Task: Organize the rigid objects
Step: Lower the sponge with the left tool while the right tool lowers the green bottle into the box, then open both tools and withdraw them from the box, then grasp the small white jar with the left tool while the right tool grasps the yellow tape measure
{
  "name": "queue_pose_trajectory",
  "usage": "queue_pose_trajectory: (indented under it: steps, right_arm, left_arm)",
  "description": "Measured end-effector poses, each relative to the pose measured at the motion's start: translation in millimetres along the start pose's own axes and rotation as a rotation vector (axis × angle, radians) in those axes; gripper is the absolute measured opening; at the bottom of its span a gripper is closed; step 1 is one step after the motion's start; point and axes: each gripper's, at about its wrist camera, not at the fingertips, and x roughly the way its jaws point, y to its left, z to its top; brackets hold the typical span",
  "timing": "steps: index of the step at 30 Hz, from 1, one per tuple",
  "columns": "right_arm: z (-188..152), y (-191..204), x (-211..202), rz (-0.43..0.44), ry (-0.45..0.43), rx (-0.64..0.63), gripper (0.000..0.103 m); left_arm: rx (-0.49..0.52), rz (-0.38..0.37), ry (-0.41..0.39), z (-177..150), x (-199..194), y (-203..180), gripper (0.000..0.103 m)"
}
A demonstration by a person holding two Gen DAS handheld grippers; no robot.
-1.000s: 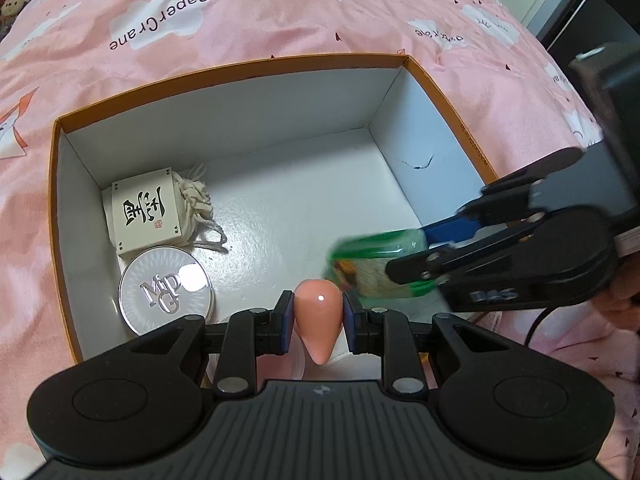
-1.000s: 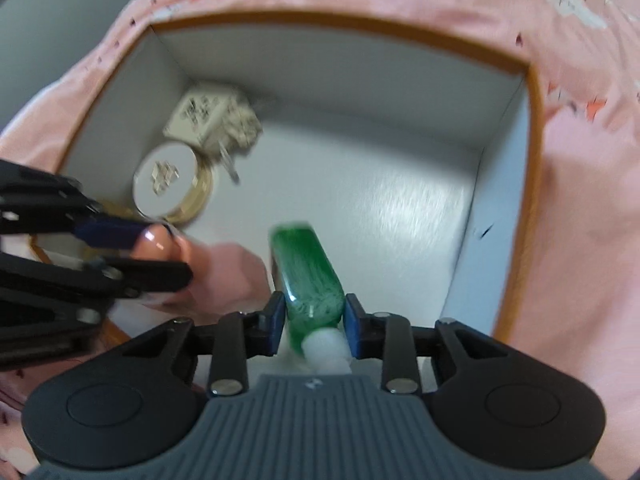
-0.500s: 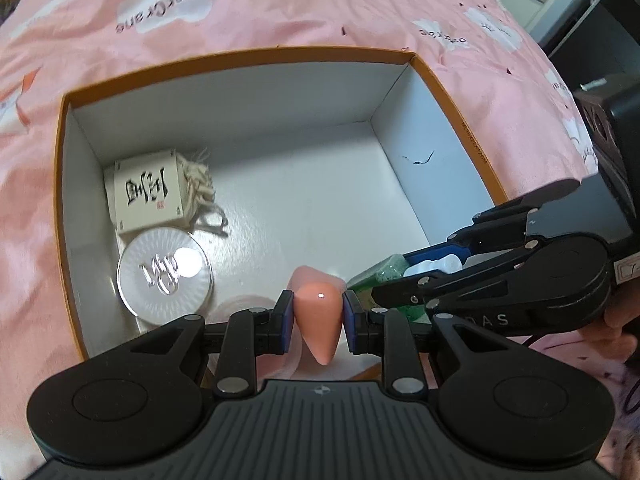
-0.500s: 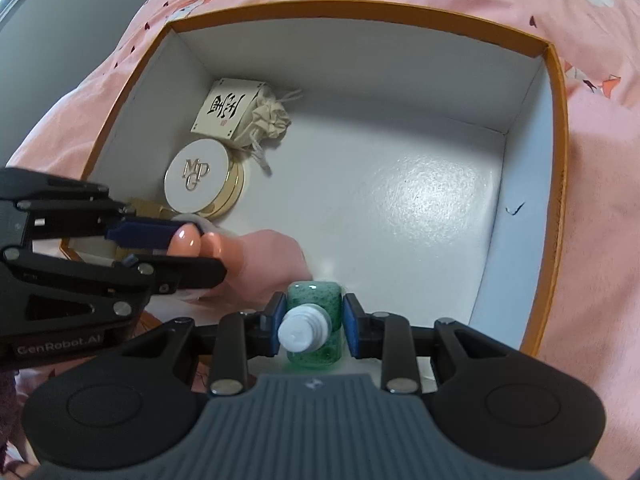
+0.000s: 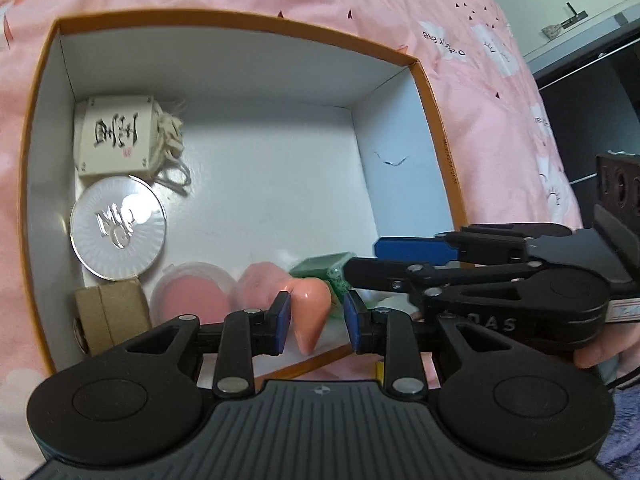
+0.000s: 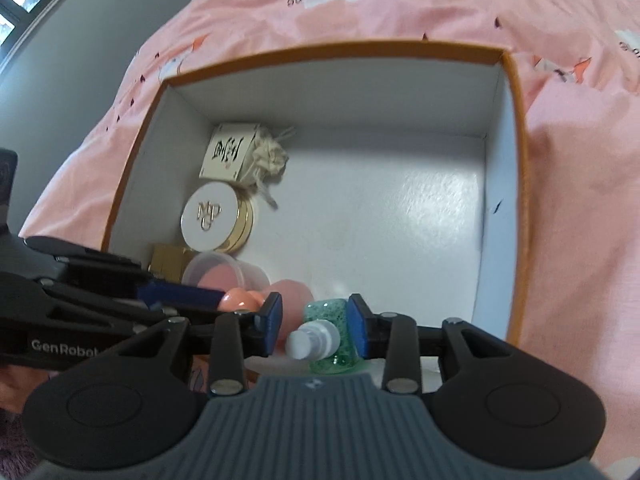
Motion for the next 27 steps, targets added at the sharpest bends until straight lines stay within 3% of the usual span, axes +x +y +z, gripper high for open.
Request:
queue_pose_trajectory:
  steps: [8, 11, 17, 22, 27]
  right_arm:
    - [-15, -1, -22, -0.048, -0.085, -0.017, 0.037]
    - [-26, 2, -40, -0.046, -0.149, -0.024, 0.038]
    - [-64, 9, -75, -0.05, -0.287, -0.036, 0.042]
    - [-105, 7, -90, -0.078, -0.359, 0.011, 0.043]
    - [-141, -12, -76, -0.085, -0.315, 0.132, 0.047]
  left_arm:
    - [0.091, 0.022, -0.134, -18, -33, -17, 0.032]
    - [0.194, 0.023, -0.258, -38, -53, -31, 0.032]
    - [0.3, -0.01, -0.378, -84, -65, -48, 0.032]
    - [0.317, 0.002, -0.36, -111, -46, -50, 0.032]
    - [0.484, 0.096, -0.369, -143, -20, -56, 0.034]
